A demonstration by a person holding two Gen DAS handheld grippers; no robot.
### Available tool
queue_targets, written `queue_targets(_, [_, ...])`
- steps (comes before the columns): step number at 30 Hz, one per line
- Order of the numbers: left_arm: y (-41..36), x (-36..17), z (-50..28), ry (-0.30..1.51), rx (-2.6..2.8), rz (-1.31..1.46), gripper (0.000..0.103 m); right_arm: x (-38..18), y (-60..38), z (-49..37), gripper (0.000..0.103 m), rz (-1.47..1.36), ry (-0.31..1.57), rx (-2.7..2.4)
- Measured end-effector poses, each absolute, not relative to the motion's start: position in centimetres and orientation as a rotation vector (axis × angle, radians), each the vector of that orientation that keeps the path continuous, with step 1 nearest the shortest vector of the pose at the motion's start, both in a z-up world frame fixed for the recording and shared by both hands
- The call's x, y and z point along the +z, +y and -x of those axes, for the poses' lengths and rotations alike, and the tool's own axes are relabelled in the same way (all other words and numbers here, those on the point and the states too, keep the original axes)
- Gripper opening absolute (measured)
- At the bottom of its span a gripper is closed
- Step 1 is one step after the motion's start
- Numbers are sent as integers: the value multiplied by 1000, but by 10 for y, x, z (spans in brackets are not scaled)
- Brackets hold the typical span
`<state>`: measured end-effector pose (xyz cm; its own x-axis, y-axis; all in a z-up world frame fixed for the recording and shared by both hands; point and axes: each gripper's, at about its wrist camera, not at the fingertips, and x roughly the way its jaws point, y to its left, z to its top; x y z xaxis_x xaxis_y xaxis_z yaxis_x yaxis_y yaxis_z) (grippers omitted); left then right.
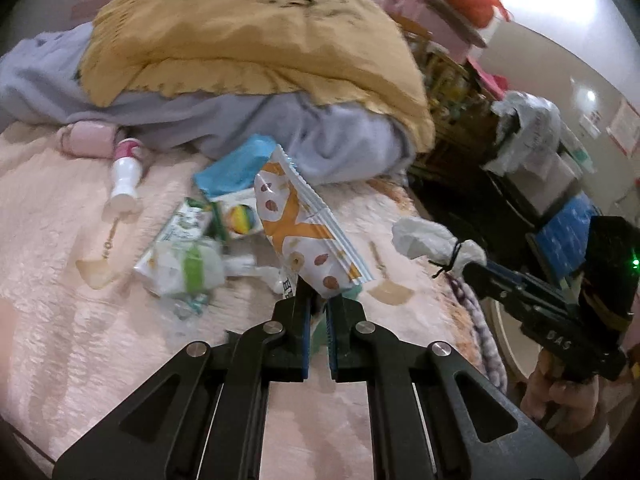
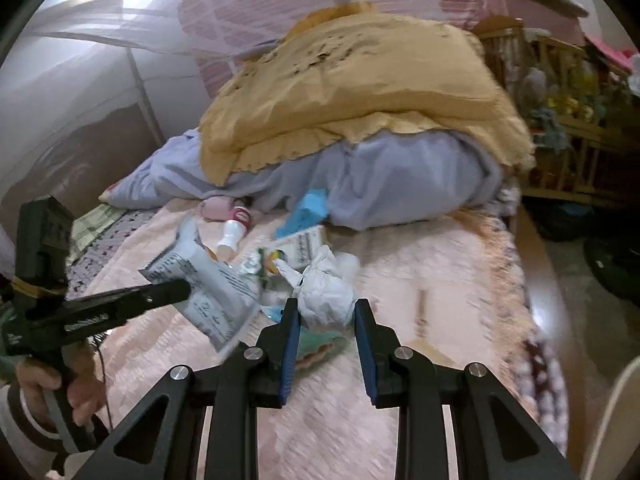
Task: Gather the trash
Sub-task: 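Grasp the orange-patterned snack wrapper with the left gripper while the right gripper grasps white tissue, then carry the wrapper and tissue to the cream bucket and open both grippers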
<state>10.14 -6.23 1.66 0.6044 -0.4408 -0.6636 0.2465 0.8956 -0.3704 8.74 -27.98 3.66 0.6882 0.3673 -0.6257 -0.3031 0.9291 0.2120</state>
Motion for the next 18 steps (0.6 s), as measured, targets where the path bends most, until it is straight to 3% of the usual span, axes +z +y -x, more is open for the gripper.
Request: queue_targets(18, [-162,59,-70,787,-587,149,3,30,-365,-23,26,-97,733,224])
